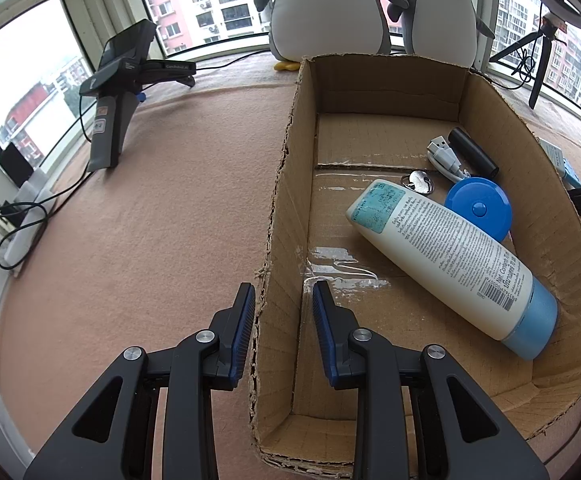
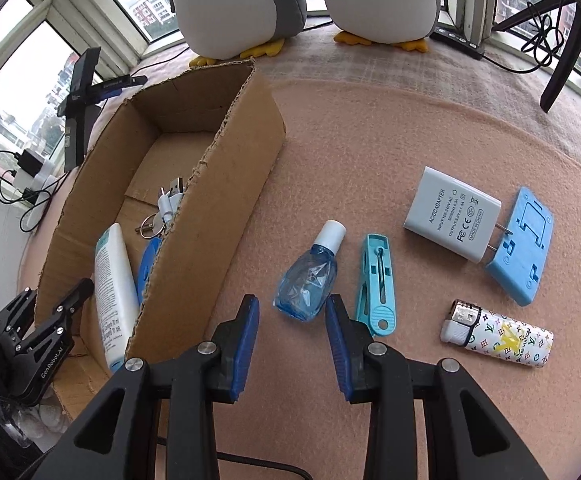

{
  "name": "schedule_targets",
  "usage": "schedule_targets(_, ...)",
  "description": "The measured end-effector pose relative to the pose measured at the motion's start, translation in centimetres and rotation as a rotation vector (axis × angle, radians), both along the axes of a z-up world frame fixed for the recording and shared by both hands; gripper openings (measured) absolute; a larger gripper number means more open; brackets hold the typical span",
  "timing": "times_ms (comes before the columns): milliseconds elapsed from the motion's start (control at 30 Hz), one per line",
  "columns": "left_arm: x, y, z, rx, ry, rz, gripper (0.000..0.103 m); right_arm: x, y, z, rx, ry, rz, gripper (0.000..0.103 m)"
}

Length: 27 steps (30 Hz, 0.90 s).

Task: Organize rigid objects
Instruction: 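Grip the eye-drop bottle upright with the right tool and lift it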

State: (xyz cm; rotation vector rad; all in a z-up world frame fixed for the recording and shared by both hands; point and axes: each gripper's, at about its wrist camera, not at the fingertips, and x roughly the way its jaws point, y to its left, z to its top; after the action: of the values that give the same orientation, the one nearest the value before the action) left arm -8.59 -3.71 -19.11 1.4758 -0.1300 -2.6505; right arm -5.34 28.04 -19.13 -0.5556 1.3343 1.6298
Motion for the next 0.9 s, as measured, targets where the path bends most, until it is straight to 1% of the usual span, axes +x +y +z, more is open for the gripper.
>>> schedule_targets(100, 0.0, 0.0, 0.0, 0.000, 0.000, 0.000, 0.027, 0.7, 0.4, -0.3, -0.013, -0.006, -0.030, 0.031)
schedule_targets(200, 0.0, 0.0, 0.0, 0.000, 0.000, 0.000, 0.027, 1.2, 0.8, -0.3, -0.018, -0.048, -0.048, 0.031)
schedule_targets(367, 0.0, 0.1, 0.0, 0.001, 0.001, 0.001, 0.027, 0.8, 1.3, -0.2, -0.019, -0.090, -0.019, 0.031)
schedule_targets(533, 0.1, 0.0, 0.0, 0.003, 0.001, 0.000, 0.027, -1.2, 1.6, 0.2, -0.011, -0.223, 0.033, 0.032)
schedule_targets(633, 0.1, 0.0, 0.0, 0.004, 0.002, 0.000, 0.027, -1.9, 1.7, 0.3, -0.012, -0.277, 0.063, 0.032)
schedule_targets(733, 0.1, 0.1, 0.0, 0.007, 0.002, 0.002, 0.027, -2.0, 1.6, 0.3, -0.012, -0.285, 0.070, 0.028)
schedule_targets(900, 0.2, 0.0, 0.0, 0.008, 0.003, 0.001, 0.027, -1.5, 0.9, 0.3, -0.015, -0.253, 0.041, 0.028)
